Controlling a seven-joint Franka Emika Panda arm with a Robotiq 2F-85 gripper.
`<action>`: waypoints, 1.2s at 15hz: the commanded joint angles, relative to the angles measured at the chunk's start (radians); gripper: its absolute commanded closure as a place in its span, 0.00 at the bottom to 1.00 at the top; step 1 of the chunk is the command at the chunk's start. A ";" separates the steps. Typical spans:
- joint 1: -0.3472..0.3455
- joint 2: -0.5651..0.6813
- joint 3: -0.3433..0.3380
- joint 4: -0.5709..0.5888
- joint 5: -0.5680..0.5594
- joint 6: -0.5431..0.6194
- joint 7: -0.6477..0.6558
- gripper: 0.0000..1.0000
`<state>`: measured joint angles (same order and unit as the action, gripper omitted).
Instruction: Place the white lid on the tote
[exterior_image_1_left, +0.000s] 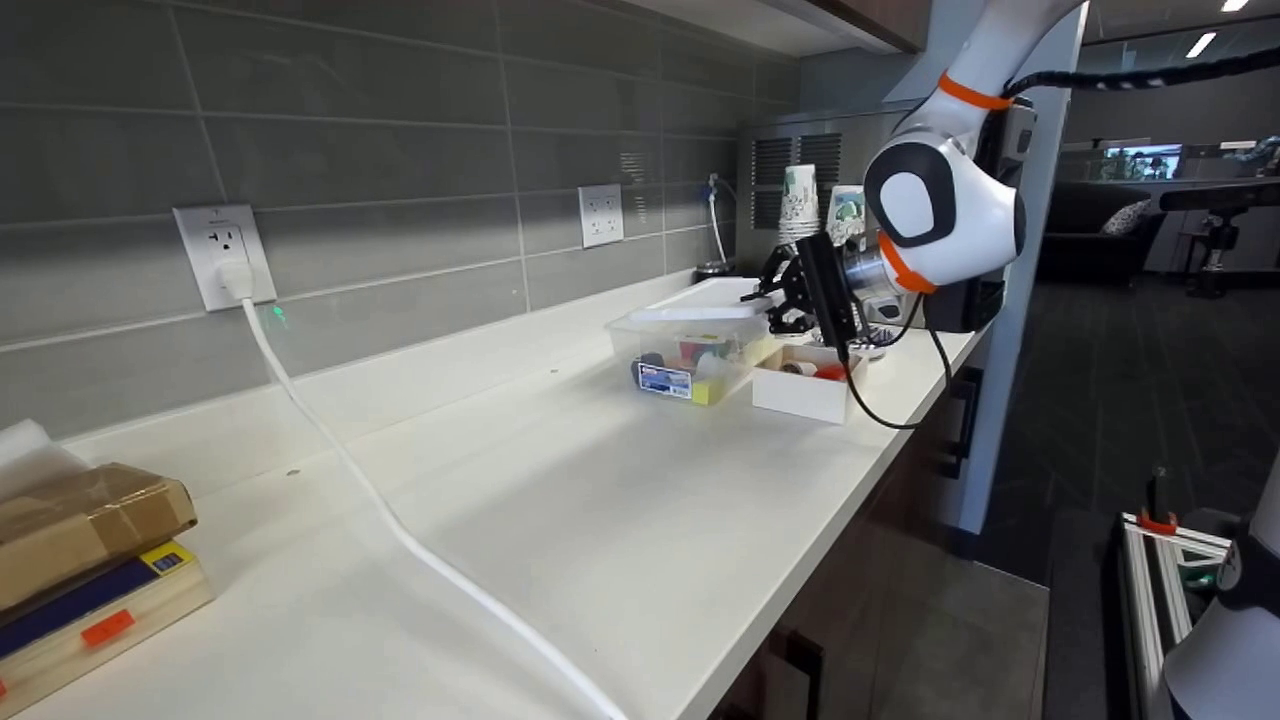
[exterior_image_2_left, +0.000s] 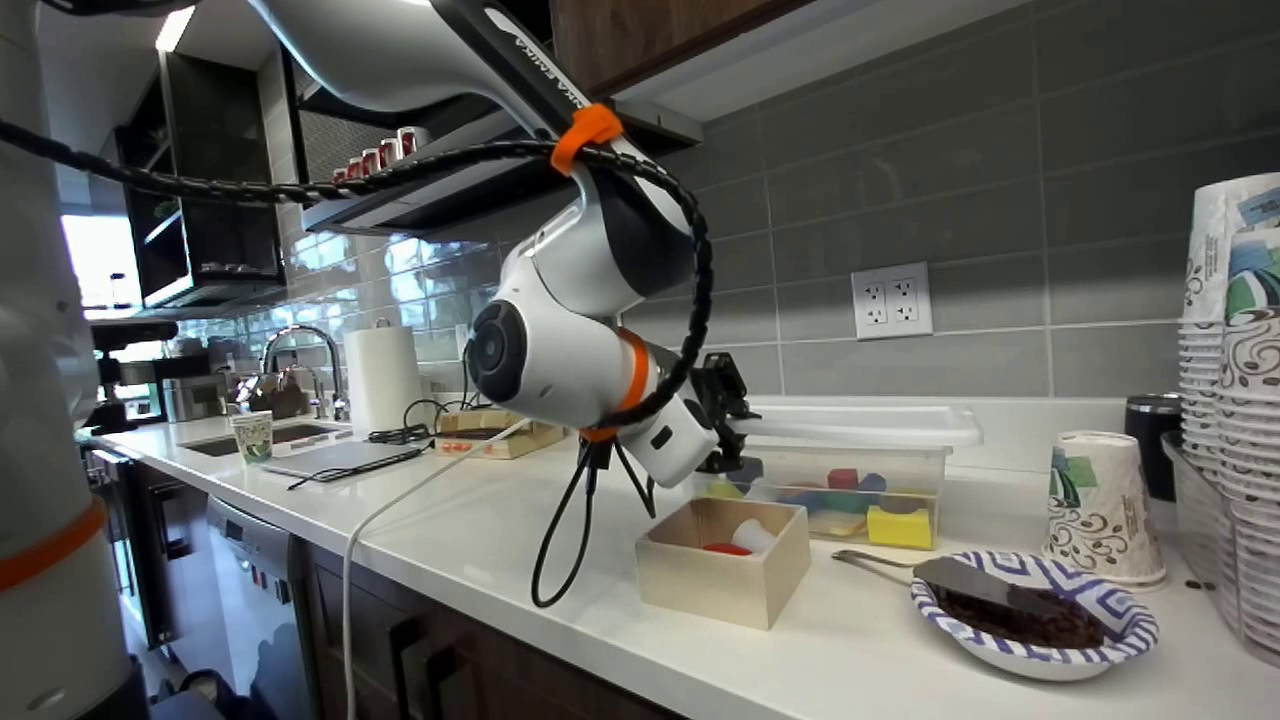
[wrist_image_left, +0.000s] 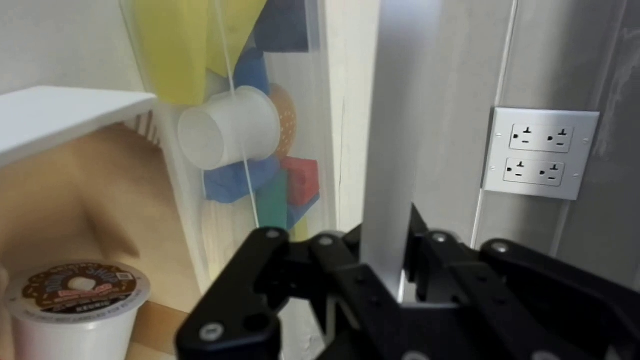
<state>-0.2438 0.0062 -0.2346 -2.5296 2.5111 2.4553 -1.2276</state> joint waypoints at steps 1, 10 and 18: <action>0.004 -0.048 0.000 -0.034 -0.003 -0.040 0.008 0.98; 0.022 -0.048 0.027 -0.028 -0.004 -0.042 0.014 0.98; 0.010 -0.058 0.013 -0.059 -0.004 -0.036 0.014 0.98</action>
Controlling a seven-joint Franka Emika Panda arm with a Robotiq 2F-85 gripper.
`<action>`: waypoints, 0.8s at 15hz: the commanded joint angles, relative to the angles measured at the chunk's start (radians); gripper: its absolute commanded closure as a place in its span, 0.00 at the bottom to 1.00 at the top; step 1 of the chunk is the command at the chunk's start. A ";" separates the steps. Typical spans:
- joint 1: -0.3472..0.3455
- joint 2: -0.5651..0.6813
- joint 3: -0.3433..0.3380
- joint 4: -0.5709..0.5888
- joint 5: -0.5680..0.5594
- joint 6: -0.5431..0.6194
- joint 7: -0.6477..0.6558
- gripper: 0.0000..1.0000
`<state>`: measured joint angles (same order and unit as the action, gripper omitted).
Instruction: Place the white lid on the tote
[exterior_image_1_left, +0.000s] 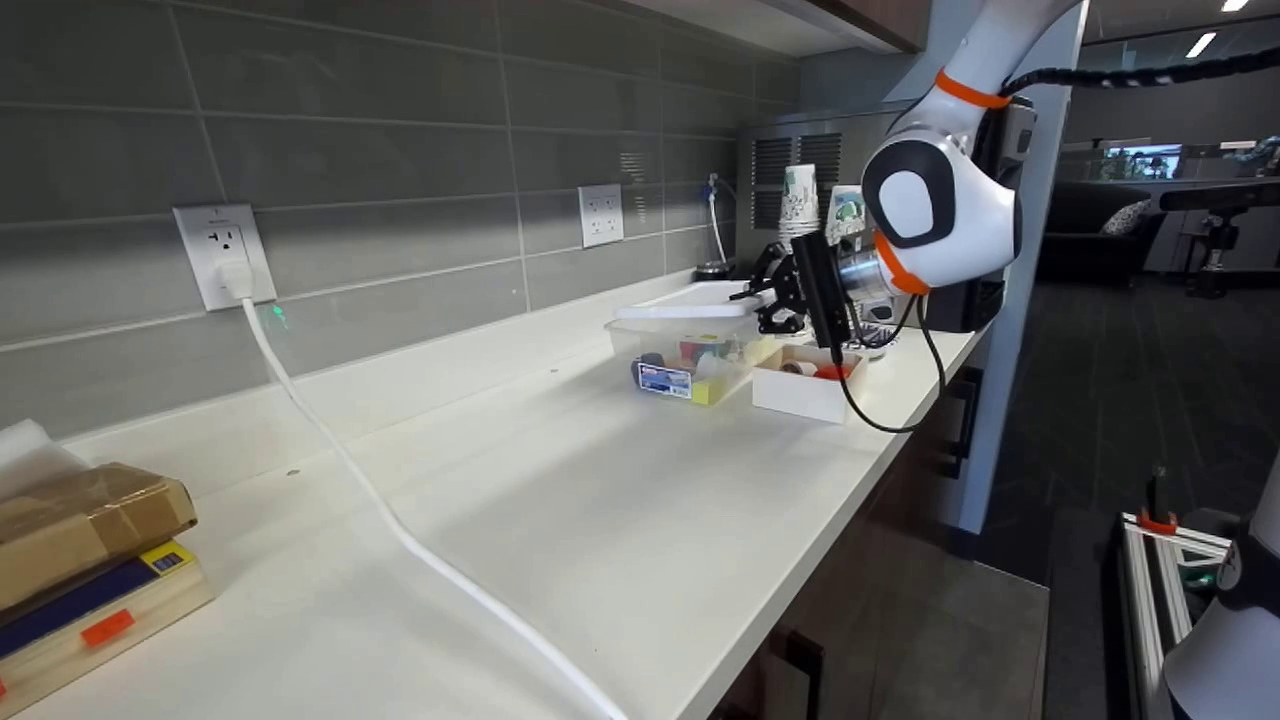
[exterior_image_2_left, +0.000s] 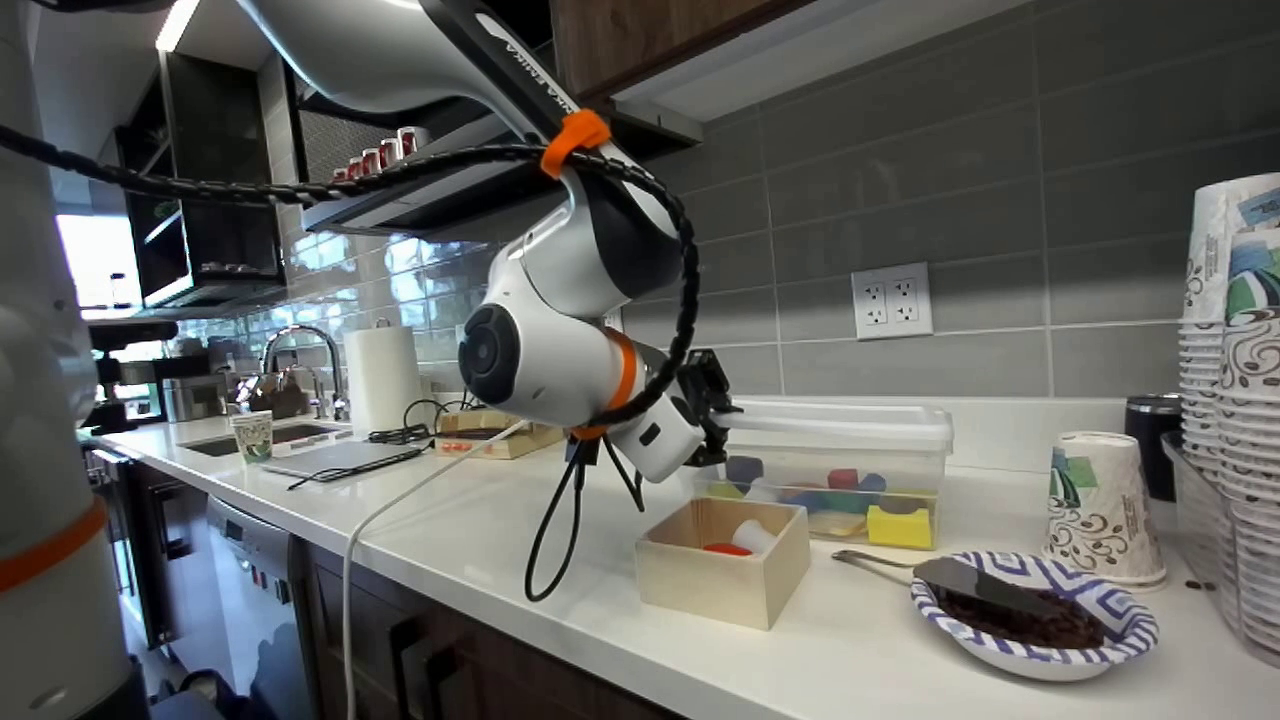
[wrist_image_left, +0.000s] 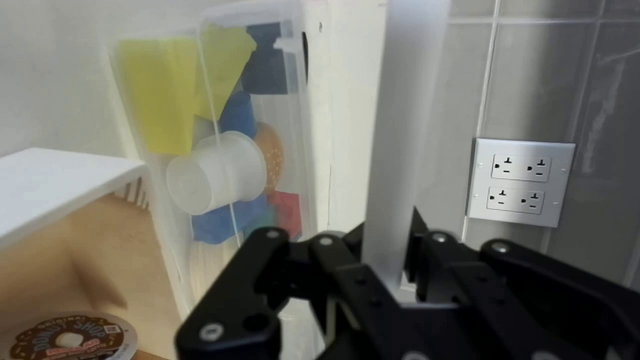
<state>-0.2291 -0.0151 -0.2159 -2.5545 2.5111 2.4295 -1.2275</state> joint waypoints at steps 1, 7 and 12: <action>-0.005 -0.035 -0.005 -0.035 -0.004 -0.011 0.015 0.98; 0.006 -0.020 0.007 -0.025 -0.004 -0.007 0.024 0.68; -0.002 -0.040 -0.001 -0.039 -0.004 -0.001 0.018 0.31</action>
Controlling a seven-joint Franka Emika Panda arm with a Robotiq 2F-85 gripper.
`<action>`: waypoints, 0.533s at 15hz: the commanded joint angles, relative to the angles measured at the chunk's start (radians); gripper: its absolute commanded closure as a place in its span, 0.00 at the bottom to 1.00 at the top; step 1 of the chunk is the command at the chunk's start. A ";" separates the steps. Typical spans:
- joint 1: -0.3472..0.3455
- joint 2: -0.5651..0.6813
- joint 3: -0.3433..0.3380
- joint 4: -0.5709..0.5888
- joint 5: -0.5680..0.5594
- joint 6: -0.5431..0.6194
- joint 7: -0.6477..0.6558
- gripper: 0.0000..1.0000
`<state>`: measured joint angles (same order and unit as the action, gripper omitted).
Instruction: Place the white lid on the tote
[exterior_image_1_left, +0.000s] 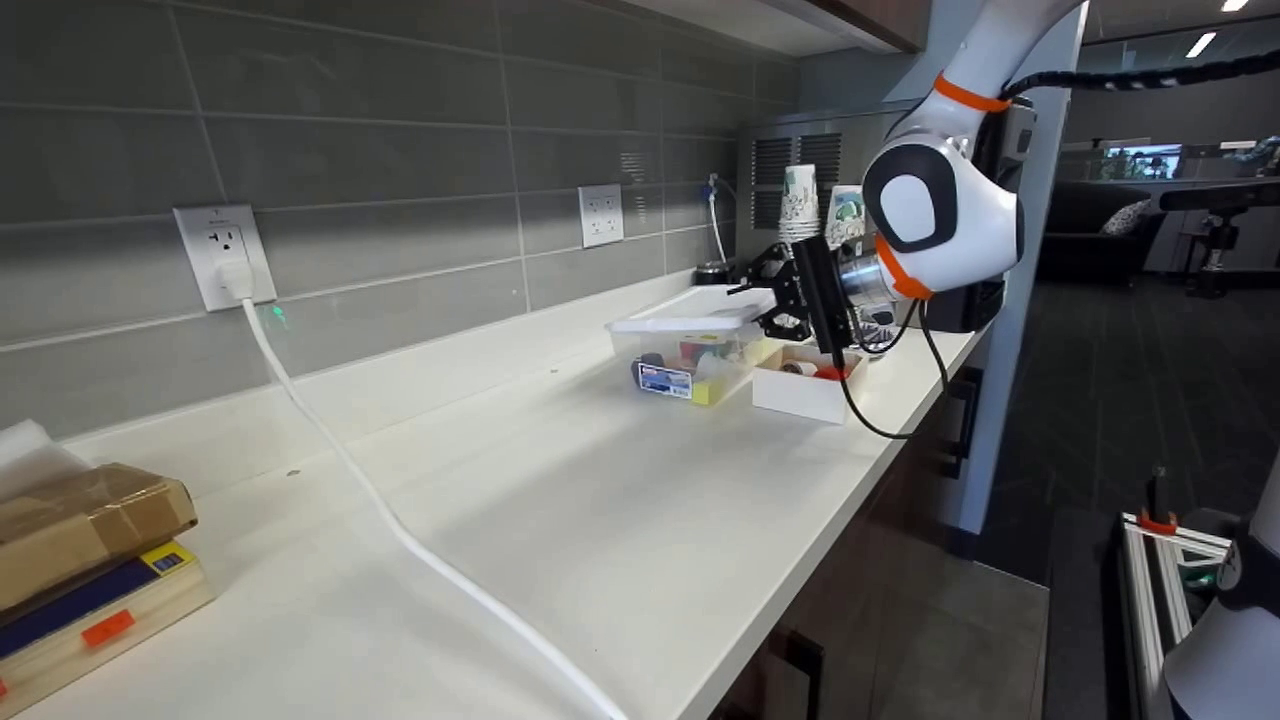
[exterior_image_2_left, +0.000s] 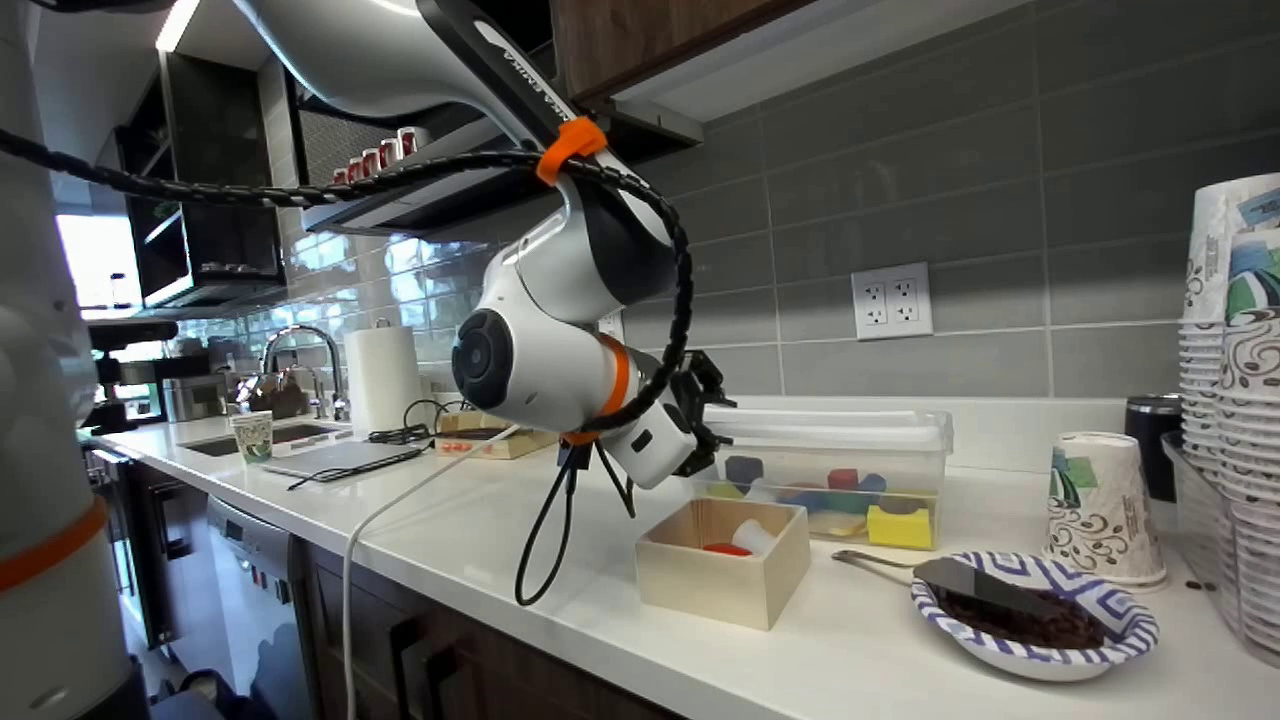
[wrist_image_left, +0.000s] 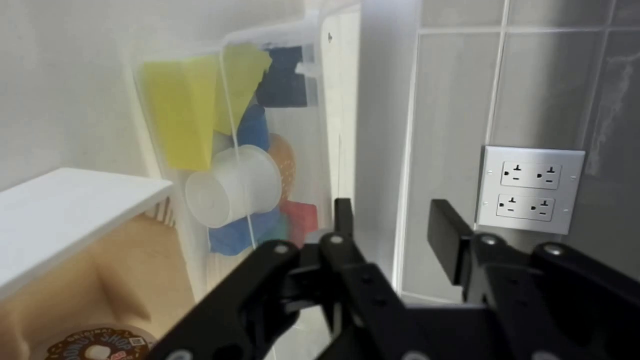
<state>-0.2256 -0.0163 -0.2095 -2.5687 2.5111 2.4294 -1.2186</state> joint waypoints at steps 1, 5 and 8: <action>-0.010 -0.048 -0.011 -0.030 -0.004 0.001 0.006 0.23; -0.030 -0.080 -0.024 -0.052 -0.004 0.000 -0.002 0.00; -0.048 -0.098 -0.030 -0.069 -0.003 -0.002 -0.003 0.00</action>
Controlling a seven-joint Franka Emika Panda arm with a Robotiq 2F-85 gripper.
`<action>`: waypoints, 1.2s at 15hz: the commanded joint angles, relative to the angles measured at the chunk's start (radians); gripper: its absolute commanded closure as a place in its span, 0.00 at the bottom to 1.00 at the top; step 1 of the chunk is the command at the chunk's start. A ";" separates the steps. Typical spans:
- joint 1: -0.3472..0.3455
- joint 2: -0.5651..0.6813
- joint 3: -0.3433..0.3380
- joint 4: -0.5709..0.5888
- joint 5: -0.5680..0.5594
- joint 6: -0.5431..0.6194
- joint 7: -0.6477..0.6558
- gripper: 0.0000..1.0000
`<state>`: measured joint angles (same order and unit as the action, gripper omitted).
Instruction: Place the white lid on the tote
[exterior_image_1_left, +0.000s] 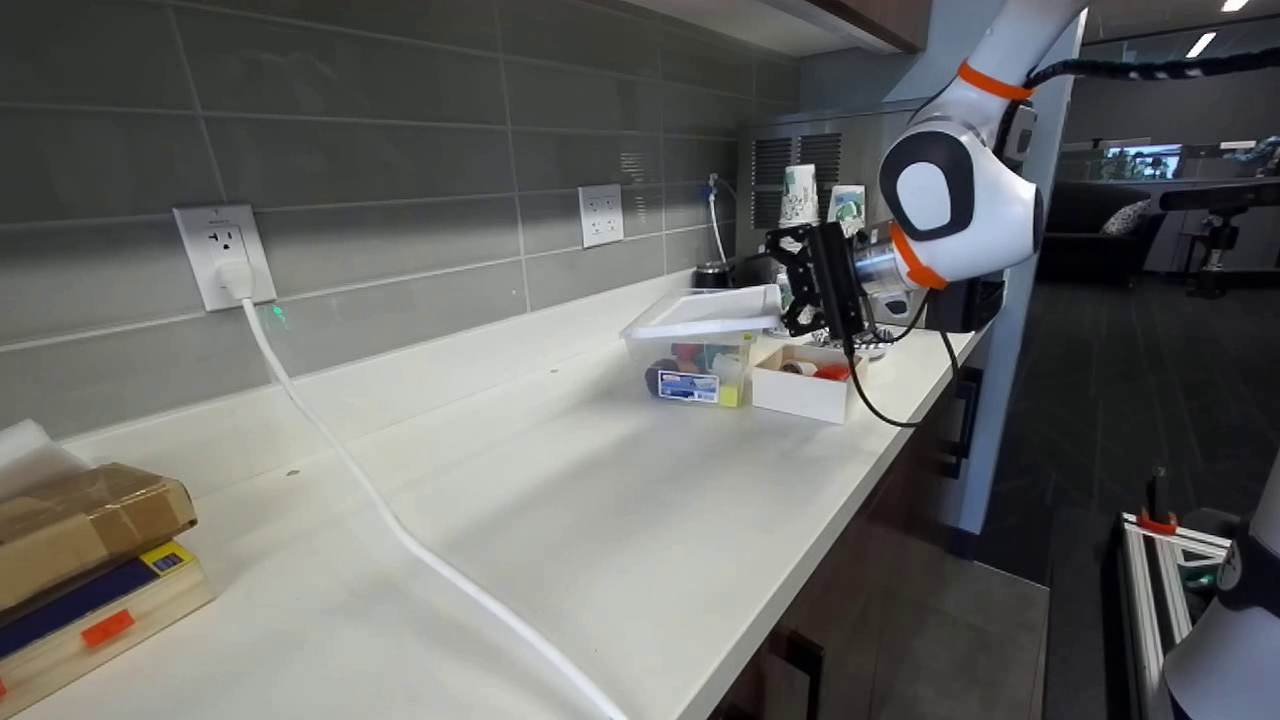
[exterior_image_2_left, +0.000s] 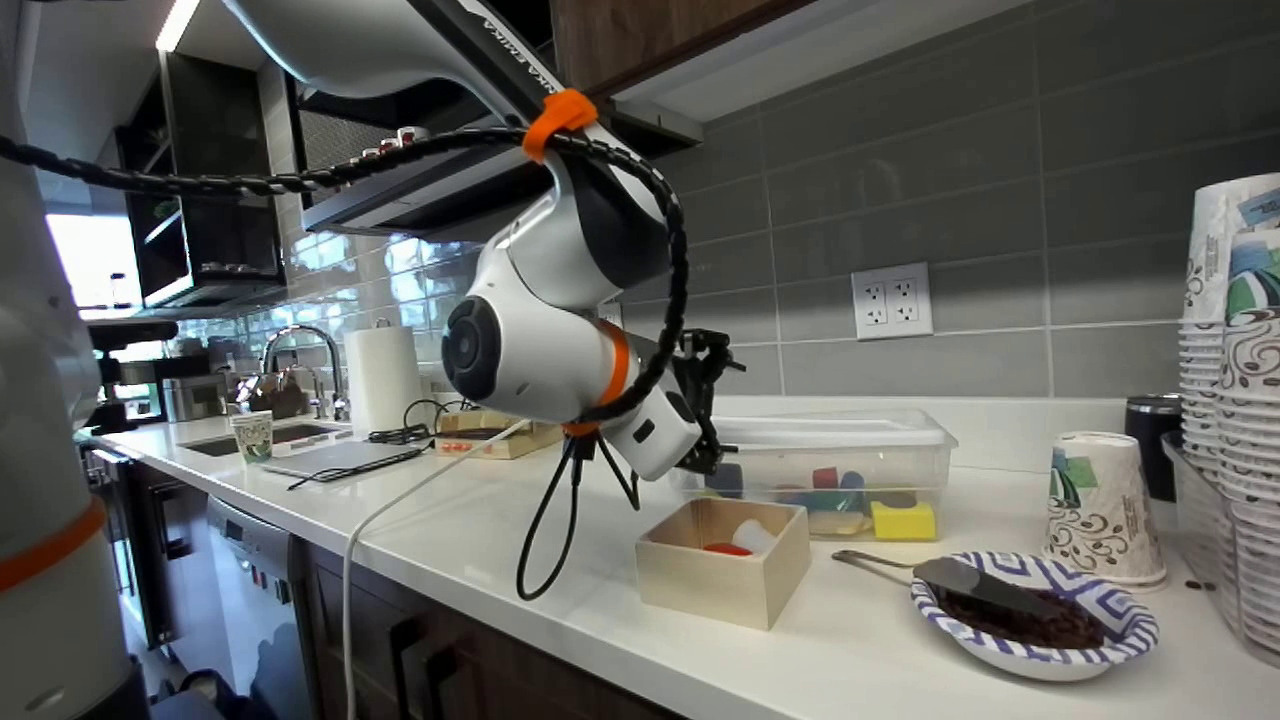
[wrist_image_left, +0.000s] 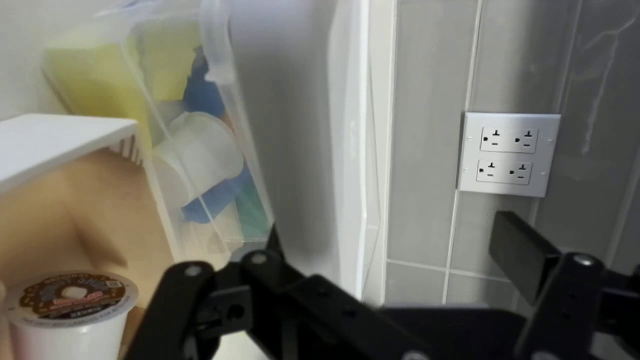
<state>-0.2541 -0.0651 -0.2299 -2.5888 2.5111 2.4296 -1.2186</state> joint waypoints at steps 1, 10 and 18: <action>-0.026 -0.055 -0.012 -0.059 -0.003 -0.002 -0.004 0.00; -0.039 -0.085 0.007 -0.097 -0.003 0.030 -0.006 0.00; -0.001 -0.034 0.069 -0.049 -0.003 0.042 0.010 0.00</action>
<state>-0.2735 -0.1132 -0.1801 -2.6642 2.5111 2.4468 -1.2200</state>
